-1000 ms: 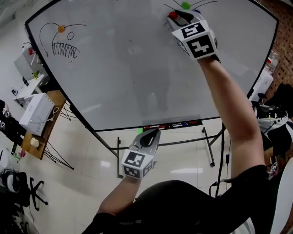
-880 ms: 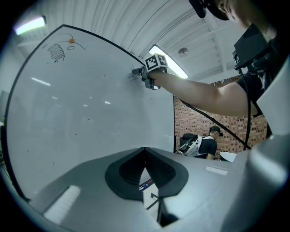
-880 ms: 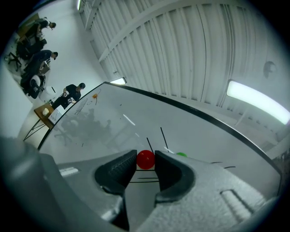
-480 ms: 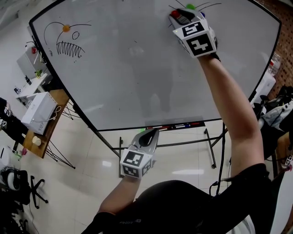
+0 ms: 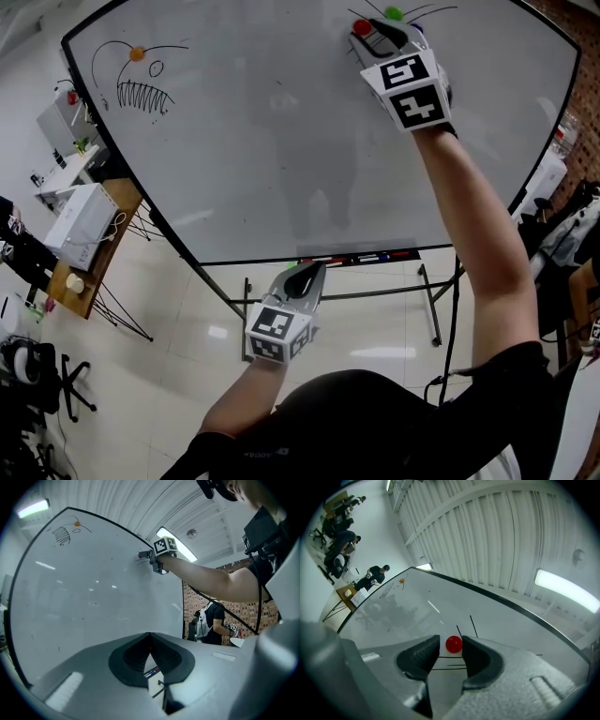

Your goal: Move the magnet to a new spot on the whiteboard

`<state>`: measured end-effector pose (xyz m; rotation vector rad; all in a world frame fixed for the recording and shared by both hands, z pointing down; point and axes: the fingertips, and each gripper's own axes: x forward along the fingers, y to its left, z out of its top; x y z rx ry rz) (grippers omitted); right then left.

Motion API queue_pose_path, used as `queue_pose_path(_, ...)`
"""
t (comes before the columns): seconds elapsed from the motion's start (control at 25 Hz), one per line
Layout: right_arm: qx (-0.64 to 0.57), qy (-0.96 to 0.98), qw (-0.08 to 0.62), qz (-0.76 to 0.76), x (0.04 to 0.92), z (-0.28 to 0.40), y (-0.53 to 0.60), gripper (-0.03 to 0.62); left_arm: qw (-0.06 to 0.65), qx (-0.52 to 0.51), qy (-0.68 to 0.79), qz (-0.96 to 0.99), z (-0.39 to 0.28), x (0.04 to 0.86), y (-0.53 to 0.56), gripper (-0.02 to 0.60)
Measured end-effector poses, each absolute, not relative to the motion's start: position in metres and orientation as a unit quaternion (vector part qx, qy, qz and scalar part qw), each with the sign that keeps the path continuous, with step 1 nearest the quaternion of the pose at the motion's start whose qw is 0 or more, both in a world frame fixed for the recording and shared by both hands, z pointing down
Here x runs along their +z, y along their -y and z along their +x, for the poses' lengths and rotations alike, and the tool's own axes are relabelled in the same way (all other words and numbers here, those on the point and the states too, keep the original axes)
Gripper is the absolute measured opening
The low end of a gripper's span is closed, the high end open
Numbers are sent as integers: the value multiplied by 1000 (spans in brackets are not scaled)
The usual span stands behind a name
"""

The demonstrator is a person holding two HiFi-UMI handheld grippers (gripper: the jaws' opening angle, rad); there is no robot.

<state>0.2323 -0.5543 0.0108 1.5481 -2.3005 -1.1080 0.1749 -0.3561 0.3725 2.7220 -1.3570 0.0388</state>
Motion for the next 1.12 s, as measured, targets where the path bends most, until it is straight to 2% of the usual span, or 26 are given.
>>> queue_pose_path(0.28,-329,808,66,484,55,234,521,119,48,12,451,891,177,370,358,16)
queue_pose_path(0.32,-318,816,62,478,62,235,516,100,48,11,452,891,177,370,358,16)
queue_pose_path(0.4,-295,832,51,466,74,239,507,18,48,9,452,891,180,369,355,16)
queue_pose_path(0.44,-282,841,45,459,81,242,502,6,47,7,452,891,182,369,353,15)
queue_pose_path(0.68,-203,887,33,415,155,265,456,6,42,-2,465,884,186,366,337,16)
queue_pose_path(0.96,-16,927,-17,375,288,308,391,6,30,-36,495,868,192,361,314,15)
queue_pose_path(1.12,30,936,-26,348,344,327,340,6,47,-21,501,864,209,378,296,15)
